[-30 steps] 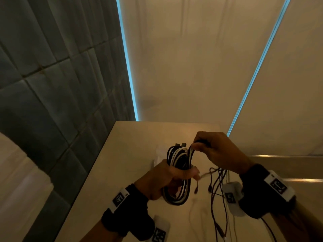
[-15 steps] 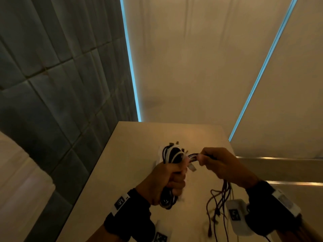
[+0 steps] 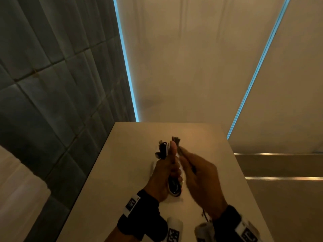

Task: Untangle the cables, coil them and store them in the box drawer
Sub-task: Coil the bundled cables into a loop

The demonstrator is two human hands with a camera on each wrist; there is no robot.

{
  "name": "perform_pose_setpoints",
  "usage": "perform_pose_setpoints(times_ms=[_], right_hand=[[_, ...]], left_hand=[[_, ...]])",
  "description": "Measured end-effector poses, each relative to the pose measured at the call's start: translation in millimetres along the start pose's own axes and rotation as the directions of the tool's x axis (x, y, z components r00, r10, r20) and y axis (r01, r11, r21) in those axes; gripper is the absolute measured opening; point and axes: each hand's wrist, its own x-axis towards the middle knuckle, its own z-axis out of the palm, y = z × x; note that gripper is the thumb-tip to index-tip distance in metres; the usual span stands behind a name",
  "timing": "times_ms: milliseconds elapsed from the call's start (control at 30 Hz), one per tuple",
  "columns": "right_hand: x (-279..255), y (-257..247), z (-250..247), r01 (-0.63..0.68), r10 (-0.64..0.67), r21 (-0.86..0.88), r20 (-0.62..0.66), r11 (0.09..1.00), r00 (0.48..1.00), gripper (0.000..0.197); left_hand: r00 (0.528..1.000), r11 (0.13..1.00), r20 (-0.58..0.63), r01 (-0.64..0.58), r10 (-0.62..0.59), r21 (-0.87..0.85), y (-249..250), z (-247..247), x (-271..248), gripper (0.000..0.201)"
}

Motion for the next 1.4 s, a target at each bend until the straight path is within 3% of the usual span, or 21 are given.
perform_pose_setpoints(times_ms=[100,167,267,367,433,467,533,600,633,700,767,800,867,967,1033,1100,1200,1300,1400], right_hand=[[-9,6,12,0.127,-0.091,-0.172,0.201,0.977,0.975,0.018],[-13,11,12,0.188,-0.085,-0.288,0.334,0.939,0.939,0.025],[-23,10,15,0.210,-0.054,-0.315,0.438,0.926,0.898,0.039],[-32,7,12,-0.032,0.084,-0.143,0.377,0.989,0.922,0.010],[-41,8,3,-0.167,0.156,-0.007,0.400,0.986,0.903,0.008],[-48,14,-2,-0.235,0.186,0.062,0.435,0.970,0.881,0.010],[-62,30,-15,-0.403,0.258,0.154,0.556,0.902,0.790,0.017],[-71,51,-29,-0.458,0.306,0.081,0.639,0.885,0.705,0.022],[-71,59,-36,-0.425,0.323,0.009,0.634,0.905,0.702,0.020],[-61,62,-44,-0.350,0.317,-0.054,0.570,0.935,0.758,0.038],[-44,54,-39,-0.410,0.315,0.095,0.494,0.907,0.810,0.063],[-35,44,-31,-0.441,0.295,0.204,0.500,0.874,0.815,0.062],[-25,25,-9,-0.468,0.232,0.378,0.524,0.799,0.820,0.042],[-27,8,9,-0.543,0.280,0.516,0.503,0.663,0.818,0.033],[-35,9,9,-0.641,0.329,0.536,0.567,0.549,0.755,0.035],[-45,14,8,-0.719,0.325,0.483,0.665,0.499,0.673,0.036],[-56,28,0,-0.797,0.348,0.353,0.759,0.489,0.550,0.042],[-56,43,-20,-0.855,0.364,0.216,0.836,0.471,0.411,0.044],[-45,57,-47,-0.841,0.312,0.162,0.879,0.516,0.361,0.041]], left_hand=[[1.000,0.995,0.018,0.015,-0.014,-0.103,2,7,-4,0.044],[1.000,0.992,-0.024,0.004,-0.007,-0.125,5,5,-3,0.023],[0.991,0.970,-0.130,0.002,-0.035,-0.243,10,-4,3,0.025],[0.976,0.941,-0.216,-0.074,0.001,-0.330,21,-8,6,0.031],[0.964,0.926,-0.256,-0.162,0.074,-0.342,36,-10,6,0.034],[0.956,0.916,-0.271,-0.203,0.110,-0.347,44,-12,6,0.036],[0.943,0.901,-0.286,-0.265,0.168,-0.344,59,-16,6,0.041],[0.938,0.900,-0.267,-0.303,0.223,-0.313,66,-19,4,0.044],[0.936,0.901,-0.248,-0.317,0.248,-0.296,67,-19,2,0.045],[0.941,0.907,-0.196,-0.323,0.277,-0.271,65,-14,0,0.046],[0.951,0.919,-0.154,-0.300,0.268,-0.254,59,-1,-1,0.044],[0.956,0.925,-0.139,-0.287,0.259,-0.249,56,7,-1,0.042],[0.962,0.927,-0.101,-0.271,0.253,-0.261,50,18,-2,0.036],[0.973,0.953,-0.050,-0.229,0.224,-0.197,52,20,-4,0.030],[0.986,0.967,-0.037,-0.167,0.163,-0.191,58,13,-7,0.031],[0.993,0.962,-0.029,-0.117,0.113,-0.246,65,4,-11,0.031],[0.998,0.942,0.000,-0.061,0.065,-0.331,75,-12,-16,0.035],[0.996,0.965,0.042,-0.061,0.074,-0.254,81,-32,-25,0.034],[0.993,0.992,0.116,-0.016,0.031,-0.128,73,-48,-30,0.030]])
